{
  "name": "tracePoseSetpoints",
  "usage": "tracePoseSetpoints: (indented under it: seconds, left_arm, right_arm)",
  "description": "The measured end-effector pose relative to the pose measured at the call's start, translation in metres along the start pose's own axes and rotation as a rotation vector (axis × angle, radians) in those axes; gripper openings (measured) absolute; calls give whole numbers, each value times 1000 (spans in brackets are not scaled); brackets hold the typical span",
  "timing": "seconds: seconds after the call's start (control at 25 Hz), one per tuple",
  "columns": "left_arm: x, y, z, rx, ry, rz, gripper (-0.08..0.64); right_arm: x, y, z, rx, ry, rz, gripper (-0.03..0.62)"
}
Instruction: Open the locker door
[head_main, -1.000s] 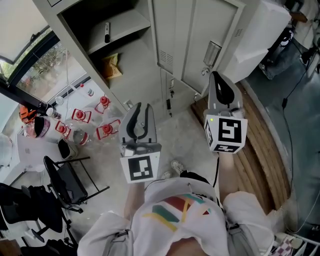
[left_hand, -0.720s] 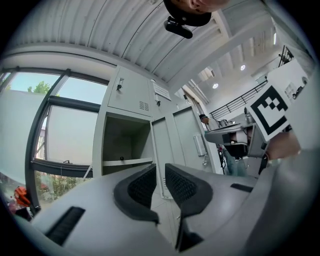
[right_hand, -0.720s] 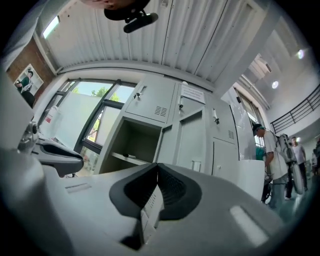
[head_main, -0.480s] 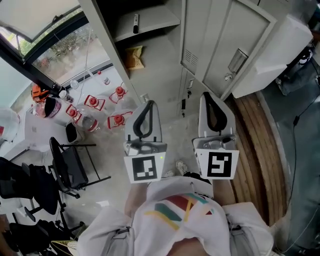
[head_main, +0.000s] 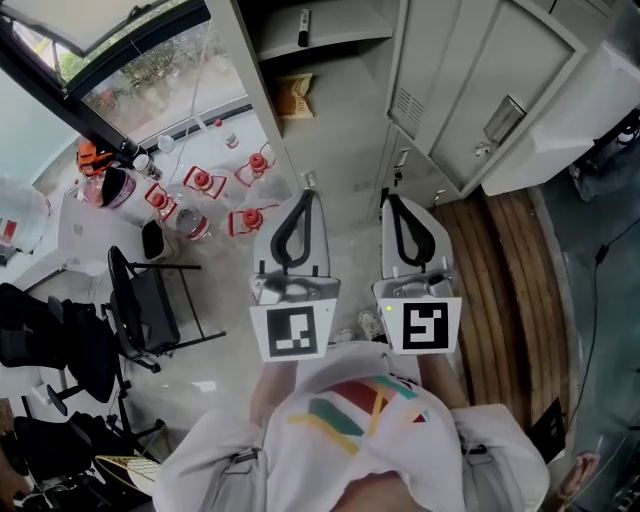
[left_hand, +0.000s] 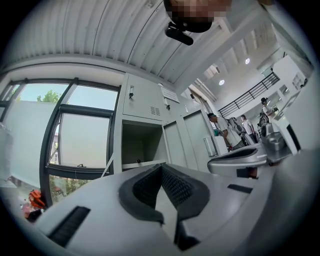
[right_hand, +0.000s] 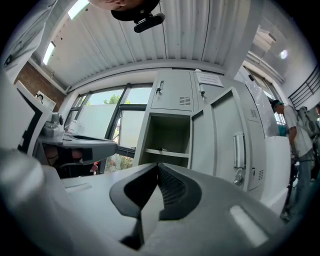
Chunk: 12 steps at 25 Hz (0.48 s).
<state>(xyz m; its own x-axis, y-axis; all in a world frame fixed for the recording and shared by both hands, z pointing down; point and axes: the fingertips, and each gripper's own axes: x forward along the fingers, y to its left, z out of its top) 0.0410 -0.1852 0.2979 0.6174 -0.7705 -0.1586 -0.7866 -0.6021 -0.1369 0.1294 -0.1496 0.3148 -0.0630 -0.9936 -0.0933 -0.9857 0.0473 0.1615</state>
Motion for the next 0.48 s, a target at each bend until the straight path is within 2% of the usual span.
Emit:
tracePoseSetpoints:
  seconds: [0.24,0.48]
  left_arm:
    - [-5,4,-3,-5,12,8,14]
    - [-4,9,-5,-4,18,8,14]
  right_arm:
    - [2,11,-5,13,6,23,5]
    - [4,10,-6,25,16,11,5]
